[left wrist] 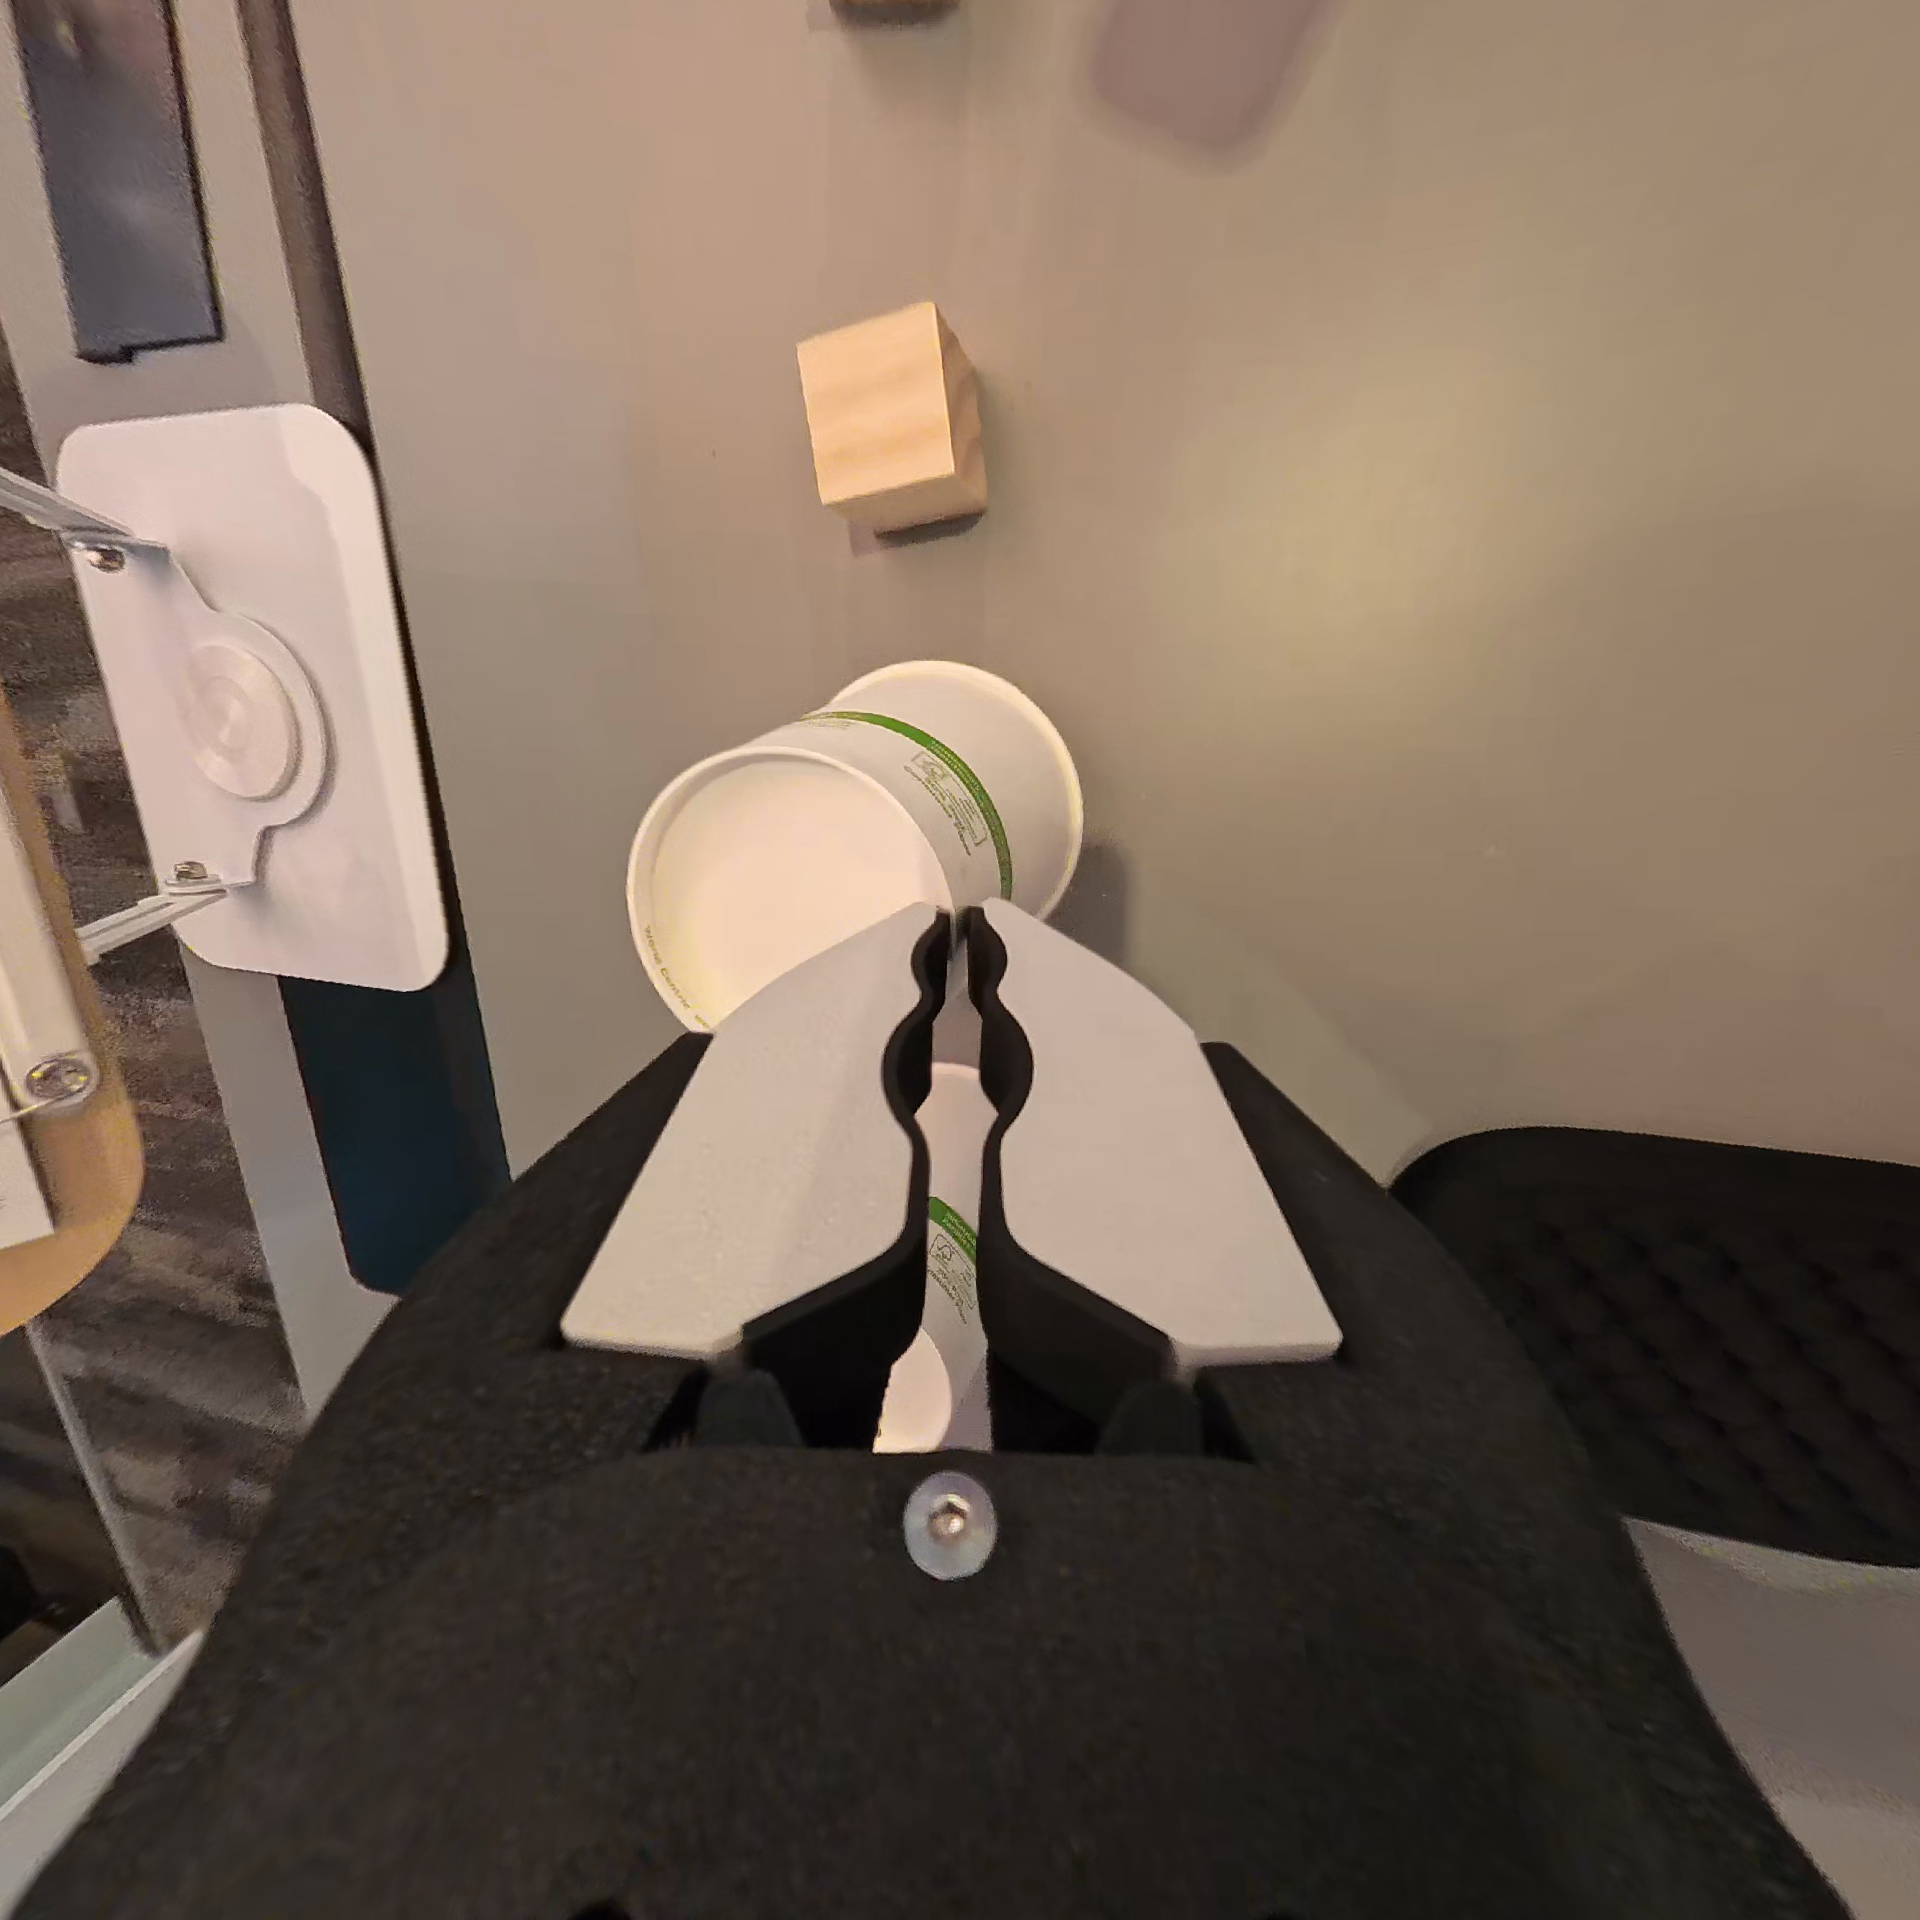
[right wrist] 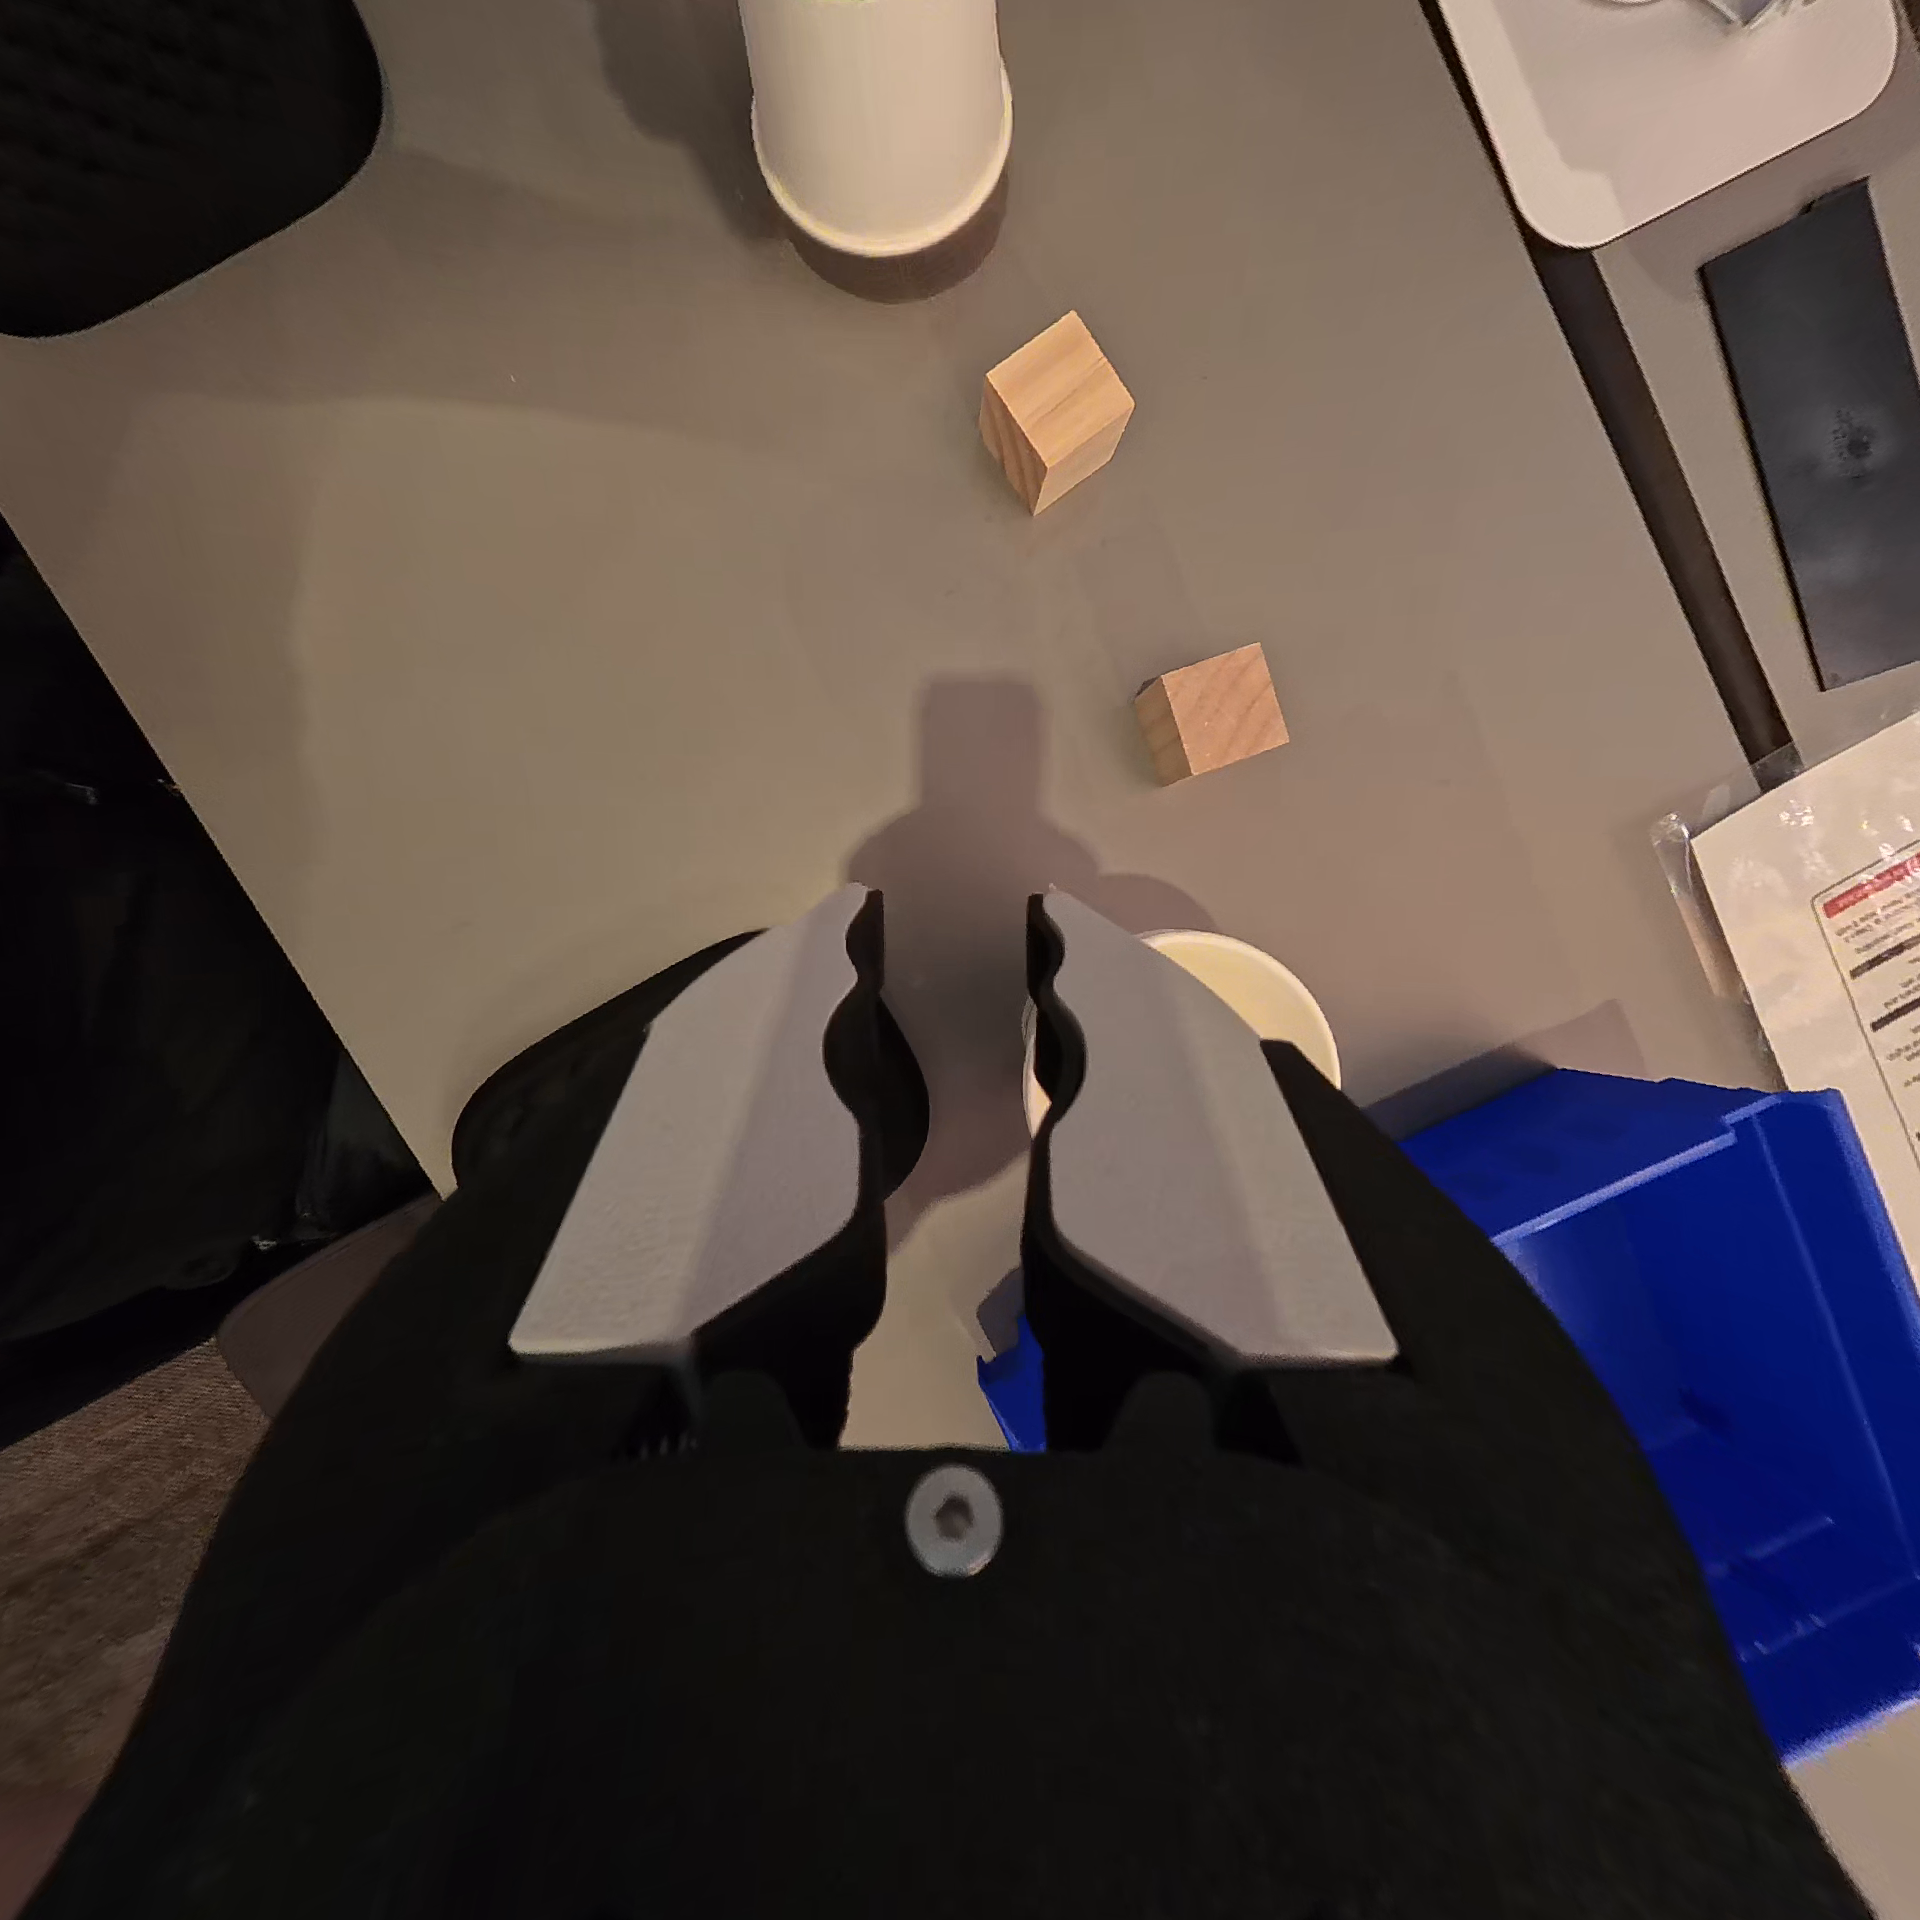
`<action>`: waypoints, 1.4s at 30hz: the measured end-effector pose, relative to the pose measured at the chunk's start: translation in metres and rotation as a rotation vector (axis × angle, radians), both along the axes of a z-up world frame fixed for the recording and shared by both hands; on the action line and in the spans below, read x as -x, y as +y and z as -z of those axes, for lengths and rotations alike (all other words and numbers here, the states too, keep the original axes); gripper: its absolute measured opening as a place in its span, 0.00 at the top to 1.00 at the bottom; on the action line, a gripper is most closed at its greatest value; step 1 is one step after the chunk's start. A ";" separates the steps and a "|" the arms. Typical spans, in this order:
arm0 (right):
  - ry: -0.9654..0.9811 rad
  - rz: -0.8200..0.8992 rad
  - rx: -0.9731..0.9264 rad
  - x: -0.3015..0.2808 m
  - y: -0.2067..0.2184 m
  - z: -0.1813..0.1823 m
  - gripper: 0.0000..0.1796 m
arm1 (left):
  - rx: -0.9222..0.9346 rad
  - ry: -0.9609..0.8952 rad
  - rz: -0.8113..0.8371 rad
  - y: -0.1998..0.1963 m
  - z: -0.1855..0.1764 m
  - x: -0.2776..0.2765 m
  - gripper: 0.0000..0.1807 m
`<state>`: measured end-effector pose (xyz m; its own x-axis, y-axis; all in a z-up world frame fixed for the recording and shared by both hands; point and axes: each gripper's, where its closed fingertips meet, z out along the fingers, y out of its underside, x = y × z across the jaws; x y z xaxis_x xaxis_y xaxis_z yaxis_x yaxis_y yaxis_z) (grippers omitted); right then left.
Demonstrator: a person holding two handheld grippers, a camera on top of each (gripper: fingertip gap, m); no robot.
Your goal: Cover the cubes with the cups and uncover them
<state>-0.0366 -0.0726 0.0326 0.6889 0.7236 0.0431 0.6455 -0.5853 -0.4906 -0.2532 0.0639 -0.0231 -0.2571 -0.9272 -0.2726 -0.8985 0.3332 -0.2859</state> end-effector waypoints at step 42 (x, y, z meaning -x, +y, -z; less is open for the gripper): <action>1.268 -0.240 -0.302 0.108 0.008 -0.113 0.99 | -0.016 -0.682 0.239 -0.103 -0.181 -0.055 0.93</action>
